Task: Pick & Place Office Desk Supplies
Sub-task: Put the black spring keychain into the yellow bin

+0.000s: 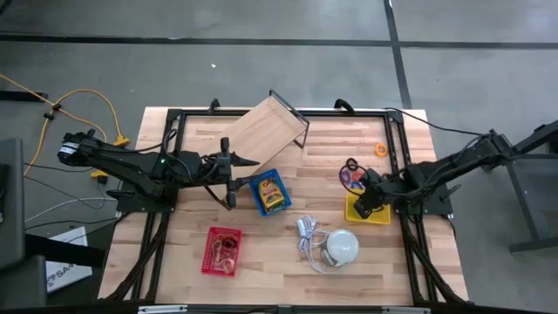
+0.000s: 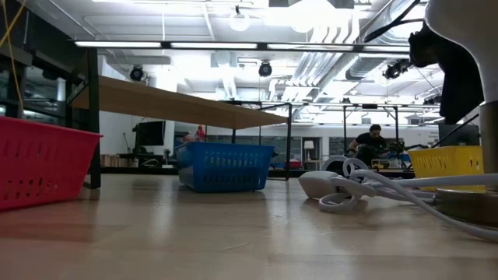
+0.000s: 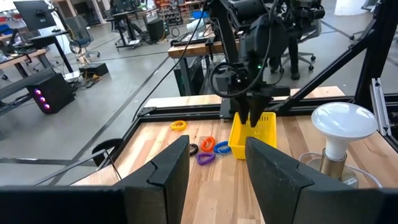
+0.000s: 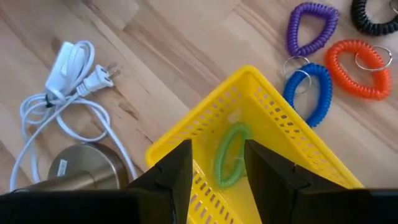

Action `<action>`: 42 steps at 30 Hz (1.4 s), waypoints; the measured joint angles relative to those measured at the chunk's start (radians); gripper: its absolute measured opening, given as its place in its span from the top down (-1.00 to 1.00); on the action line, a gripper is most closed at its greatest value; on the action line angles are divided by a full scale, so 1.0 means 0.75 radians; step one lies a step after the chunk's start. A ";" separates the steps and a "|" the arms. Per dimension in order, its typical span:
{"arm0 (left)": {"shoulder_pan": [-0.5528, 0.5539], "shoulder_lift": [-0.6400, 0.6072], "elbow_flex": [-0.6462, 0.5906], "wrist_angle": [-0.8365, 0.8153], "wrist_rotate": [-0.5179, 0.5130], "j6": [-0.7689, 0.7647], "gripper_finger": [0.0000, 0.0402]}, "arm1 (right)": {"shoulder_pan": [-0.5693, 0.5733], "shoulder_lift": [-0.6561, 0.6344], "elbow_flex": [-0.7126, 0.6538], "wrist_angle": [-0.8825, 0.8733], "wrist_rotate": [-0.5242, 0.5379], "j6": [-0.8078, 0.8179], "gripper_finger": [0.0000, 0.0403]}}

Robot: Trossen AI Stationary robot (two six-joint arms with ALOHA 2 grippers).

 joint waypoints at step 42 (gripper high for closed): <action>0.000 0.000 0.000 0.001 0.000 0.000 0.25 | -1.065 0.312 0.001 0.245 -0.084 -0.682 0.34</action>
